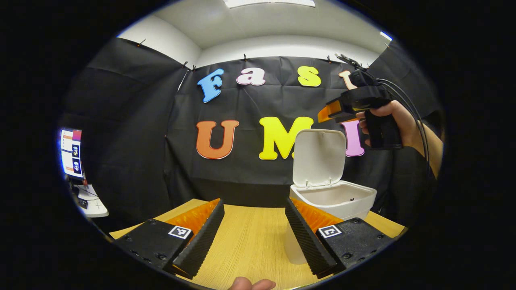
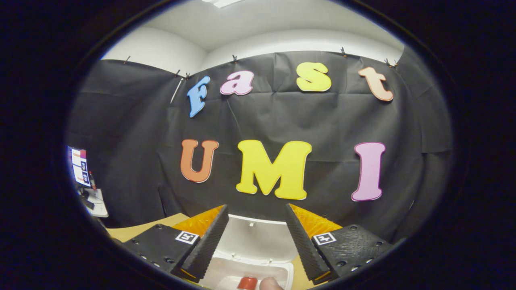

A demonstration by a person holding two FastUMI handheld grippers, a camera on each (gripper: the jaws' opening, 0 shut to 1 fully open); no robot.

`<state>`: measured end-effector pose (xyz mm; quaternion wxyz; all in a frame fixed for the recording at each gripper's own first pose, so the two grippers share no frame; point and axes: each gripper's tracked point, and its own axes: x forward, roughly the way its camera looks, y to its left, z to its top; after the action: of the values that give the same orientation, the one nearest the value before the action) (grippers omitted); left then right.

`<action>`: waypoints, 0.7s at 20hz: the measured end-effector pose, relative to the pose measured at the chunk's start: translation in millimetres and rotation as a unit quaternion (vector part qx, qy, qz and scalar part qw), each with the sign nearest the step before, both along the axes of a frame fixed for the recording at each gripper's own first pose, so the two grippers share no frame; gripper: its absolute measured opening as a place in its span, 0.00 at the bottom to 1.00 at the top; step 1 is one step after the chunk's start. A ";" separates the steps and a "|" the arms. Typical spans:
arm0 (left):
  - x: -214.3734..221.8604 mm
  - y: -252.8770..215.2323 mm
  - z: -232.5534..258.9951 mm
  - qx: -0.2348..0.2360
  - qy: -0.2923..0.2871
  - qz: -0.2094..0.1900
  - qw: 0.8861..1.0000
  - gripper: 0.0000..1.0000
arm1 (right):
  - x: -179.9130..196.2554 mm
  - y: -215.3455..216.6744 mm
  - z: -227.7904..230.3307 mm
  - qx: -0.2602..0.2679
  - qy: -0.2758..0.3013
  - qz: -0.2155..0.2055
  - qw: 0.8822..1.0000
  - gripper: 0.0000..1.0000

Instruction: Press the lid of the desktop garbage bin to open it, pick up the crumpled paper on the desktop and throw it into the bin, then pick up the pop can on the desktop and drop it into the bin, and finally close the garbage bin lid.

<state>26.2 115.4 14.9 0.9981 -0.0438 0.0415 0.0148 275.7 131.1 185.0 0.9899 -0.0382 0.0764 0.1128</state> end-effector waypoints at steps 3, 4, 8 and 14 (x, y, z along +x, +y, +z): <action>-0.7 2.0 4.4 0.008 -0.004 -0.003 1.000 0.98 | 18.3 2.0 -10.0 0.006 0.022 -0.008 1.000 0.87; -1.6 3.7 6.3 0.009 -0.005 -0.003 1.000 0.98 | 23.4 0.8 -12.4 0.007 0.024 -0.013 1.000 0.87; -1.4 10.5 2.7 0.004 -0.004 0.002 1.000 0.98 | 39.2 0.8 -21.0 0.017 0.040 -0.024 0.999 0.87; -3.5 16.3 -1.3 -0.001 0.002 0.010 1.000 0.98 | 23.7 -0.5 -25.9 0.050 0.068 -0.013 0.996 0.87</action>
<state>22.7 131.6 13.6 0.9978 -0.0450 0.0431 0.0245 299.4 130.7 159.1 0.9844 0.0198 0.1387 0.1063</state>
